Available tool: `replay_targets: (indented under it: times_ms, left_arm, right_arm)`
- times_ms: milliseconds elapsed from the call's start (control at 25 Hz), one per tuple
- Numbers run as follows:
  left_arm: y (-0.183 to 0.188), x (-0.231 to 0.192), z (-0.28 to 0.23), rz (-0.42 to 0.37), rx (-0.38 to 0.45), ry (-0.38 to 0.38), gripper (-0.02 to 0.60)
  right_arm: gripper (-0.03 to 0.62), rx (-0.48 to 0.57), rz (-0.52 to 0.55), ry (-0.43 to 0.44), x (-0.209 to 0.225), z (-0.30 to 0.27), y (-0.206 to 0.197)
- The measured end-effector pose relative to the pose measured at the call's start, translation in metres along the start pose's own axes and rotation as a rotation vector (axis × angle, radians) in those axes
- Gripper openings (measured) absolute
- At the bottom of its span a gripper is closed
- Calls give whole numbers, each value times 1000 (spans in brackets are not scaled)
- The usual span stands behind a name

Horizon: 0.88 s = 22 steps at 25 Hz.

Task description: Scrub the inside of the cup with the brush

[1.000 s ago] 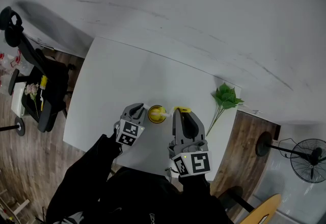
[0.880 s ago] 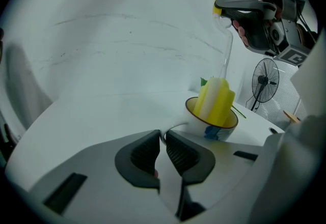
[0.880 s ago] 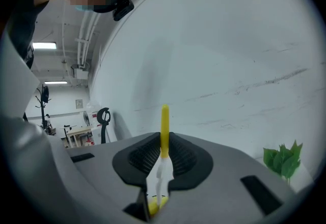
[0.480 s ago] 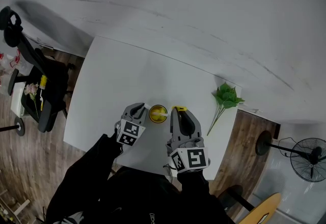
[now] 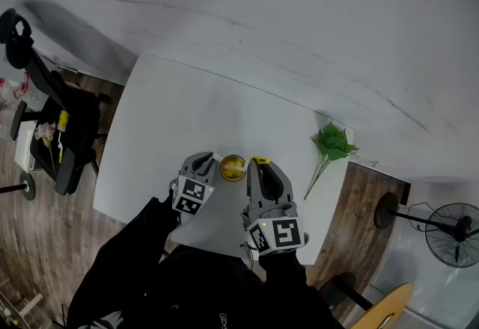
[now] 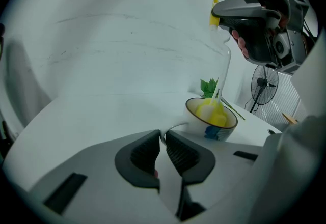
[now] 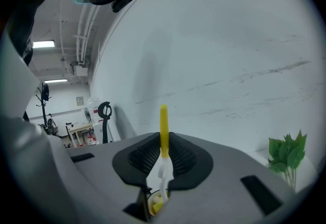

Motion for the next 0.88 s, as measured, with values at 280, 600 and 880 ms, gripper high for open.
replay_targets:
  times_ms: [280,600,880]
  left_arm:
    - [0,-1,0,7,2,-2,55]
    - [0,-1,1,16,9,-9,55]
    - [0,-1,1,24,18,-15,55]
  right_arm:
    - [64,74,13,42,-20,-1,29]
    - [64,77,29,73,-34,-8,34]
    - [66,-7,51,87,-40,-22,2]
Point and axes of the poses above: the fingertips, and each gripper's own axes: z backward along the fingers, x to its right, y out of its top, the point moved 2 cm from there along z, backward along the fingers, and after that the axes turned 2 degrees about -x, right-handed, at the moved point
